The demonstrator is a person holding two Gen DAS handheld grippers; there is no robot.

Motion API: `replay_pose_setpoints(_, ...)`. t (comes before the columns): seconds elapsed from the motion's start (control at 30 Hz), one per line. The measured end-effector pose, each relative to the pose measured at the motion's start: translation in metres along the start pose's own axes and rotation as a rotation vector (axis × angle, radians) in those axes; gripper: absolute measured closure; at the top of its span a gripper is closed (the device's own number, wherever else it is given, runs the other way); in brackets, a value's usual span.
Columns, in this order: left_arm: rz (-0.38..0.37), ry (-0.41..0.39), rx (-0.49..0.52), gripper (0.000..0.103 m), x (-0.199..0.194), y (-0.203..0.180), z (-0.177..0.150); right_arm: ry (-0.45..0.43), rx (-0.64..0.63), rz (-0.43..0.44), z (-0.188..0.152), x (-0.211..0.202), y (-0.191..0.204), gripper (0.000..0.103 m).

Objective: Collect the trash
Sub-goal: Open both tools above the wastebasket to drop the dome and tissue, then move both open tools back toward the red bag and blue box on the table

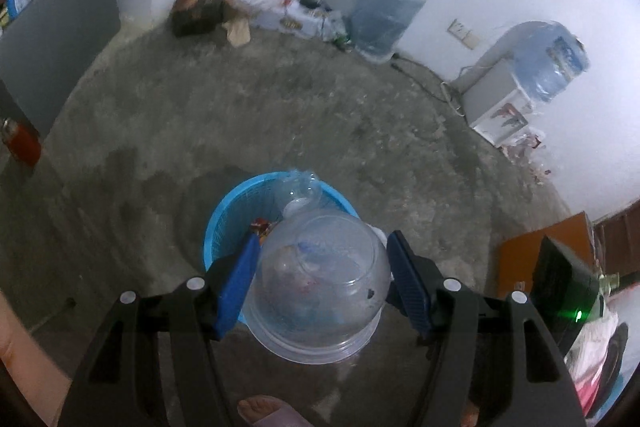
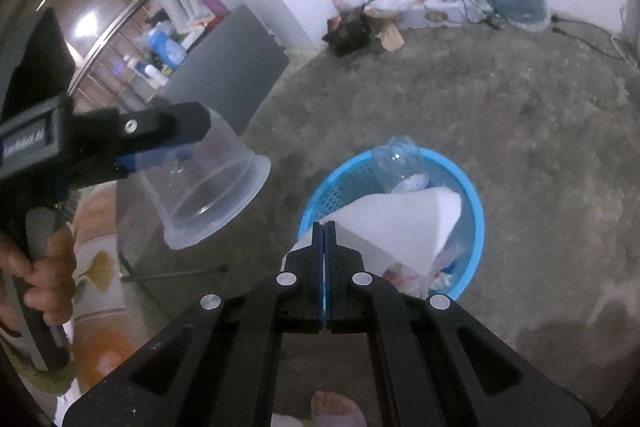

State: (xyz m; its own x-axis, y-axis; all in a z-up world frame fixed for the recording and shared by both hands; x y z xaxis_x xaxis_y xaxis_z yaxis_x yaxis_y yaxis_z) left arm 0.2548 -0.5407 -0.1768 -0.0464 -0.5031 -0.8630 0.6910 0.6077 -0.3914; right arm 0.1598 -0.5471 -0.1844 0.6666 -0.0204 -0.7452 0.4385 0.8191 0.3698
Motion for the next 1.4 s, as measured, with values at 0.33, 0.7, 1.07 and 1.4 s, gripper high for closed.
replay_pose_setpoints(0.33, 0.051, 0.066, -0.046, 0.030, 0.045, 0.015, 0.004, 0.104, 0.058, -0.073, -0.027, 0.029, -0.032, 0.058)
replay_pose_setpoints(0.7, 0.025, -0.024, -0.032, 0.030, 0.005, 0.007, 0.001, 0.079, 0.086, -0.085, -0.037, -0.003, -0.028, 0.052)
replay_pose_setpoints(1.07, -0.060, -0.218, 0.046, 0.026, -0.123, -0.013, -0.032, -0.043, -0.024, -0.099, -0.015, -0.069, 0.019, 0.025)
replay_pose_setpoints(1.4, 0.003, -0.415, 0.009, 0.014, -0.244, 0.029, -0.103, -0.122, -0.201, -0.131, 0.001, -0.125, 0.094, 0.012)
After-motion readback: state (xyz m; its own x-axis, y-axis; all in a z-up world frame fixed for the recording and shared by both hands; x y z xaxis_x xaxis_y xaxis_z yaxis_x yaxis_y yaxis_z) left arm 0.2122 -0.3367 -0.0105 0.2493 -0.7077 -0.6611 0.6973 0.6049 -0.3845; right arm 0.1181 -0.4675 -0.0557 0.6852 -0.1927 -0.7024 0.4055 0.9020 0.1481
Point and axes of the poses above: each gripper's, at about its wrist camera, not at the fingertips, and x roughly the way its jaws point, y to its left, z to its top, the point moved 9 cm from there along x, roughly the way its jaws point, and after that the axes turned 11 degrees about -x, right-handed, at the moved point
